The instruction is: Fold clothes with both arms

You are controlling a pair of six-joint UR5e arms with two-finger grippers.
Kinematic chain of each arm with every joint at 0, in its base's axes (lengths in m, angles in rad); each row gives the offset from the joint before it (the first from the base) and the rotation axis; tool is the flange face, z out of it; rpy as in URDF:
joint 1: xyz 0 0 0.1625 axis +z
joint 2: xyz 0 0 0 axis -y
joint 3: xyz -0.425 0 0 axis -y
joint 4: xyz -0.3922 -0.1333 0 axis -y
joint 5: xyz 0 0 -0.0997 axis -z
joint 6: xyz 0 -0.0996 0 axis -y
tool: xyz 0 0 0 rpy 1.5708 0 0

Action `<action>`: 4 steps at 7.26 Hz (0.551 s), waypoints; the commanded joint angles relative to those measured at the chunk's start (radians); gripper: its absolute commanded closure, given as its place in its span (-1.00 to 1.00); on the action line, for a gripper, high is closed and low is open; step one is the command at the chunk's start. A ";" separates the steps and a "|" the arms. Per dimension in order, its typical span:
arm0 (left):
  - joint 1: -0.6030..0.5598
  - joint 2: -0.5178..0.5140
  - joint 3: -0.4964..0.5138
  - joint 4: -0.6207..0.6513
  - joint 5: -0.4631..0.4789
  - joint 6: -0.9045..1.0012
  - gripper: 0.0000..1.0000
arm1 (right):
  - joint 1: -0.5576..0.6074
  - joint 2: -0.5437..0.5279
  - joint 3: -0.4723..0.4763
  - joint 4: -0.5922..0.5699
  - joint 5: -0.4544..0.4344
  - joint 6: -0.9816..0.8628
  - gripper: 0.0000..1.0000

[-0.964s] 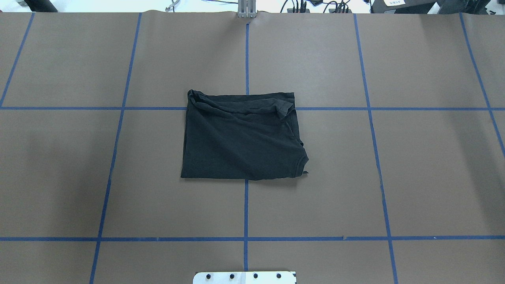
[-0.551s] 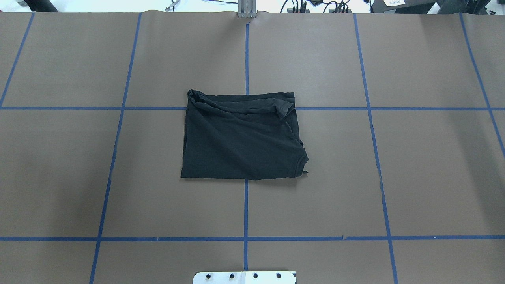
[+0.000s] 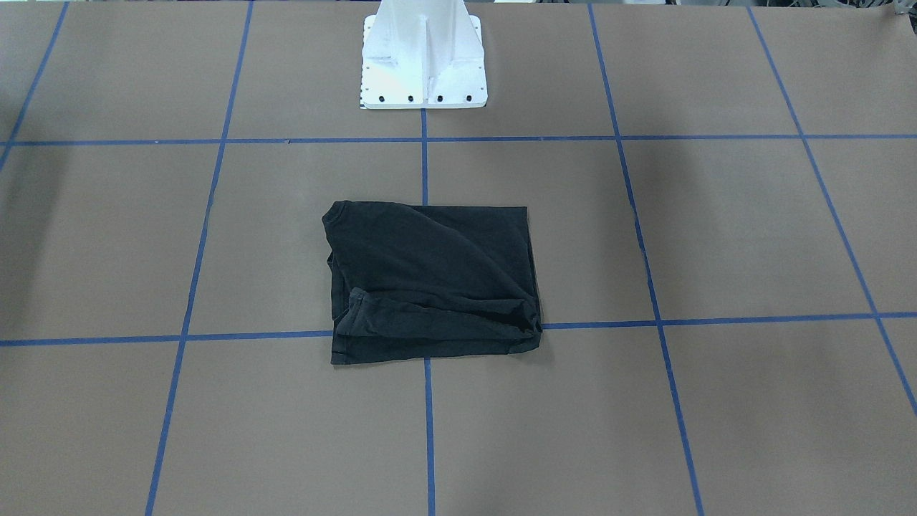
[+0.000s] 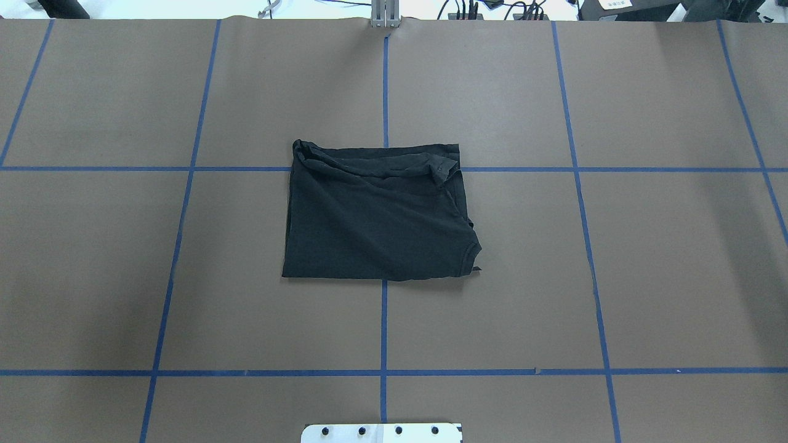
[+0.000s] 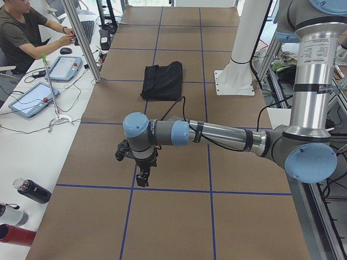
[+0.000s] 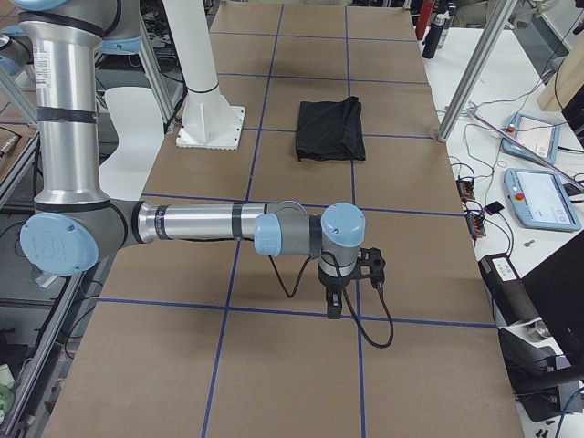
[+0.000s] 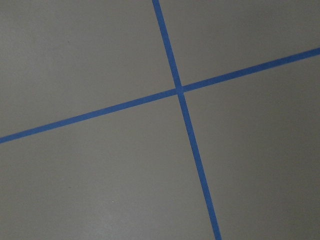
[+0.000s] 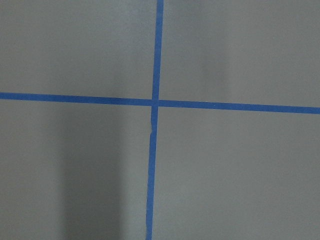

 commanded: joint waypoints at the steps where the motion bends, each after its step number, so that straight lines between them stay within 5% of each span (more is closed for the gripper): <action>1: 0.002 0.003 0.012 0.000 -0.009 -0.001 -1.00 | -0.001 -0.014 0.001 -0.001 0.008 0.001 -1.00; 4: 0.002 0.003 0.024 -0.003 -0.011 -0.001 -1.00 | -0.001 -0.045 0.008 0.011 0.038 0.004 -1.00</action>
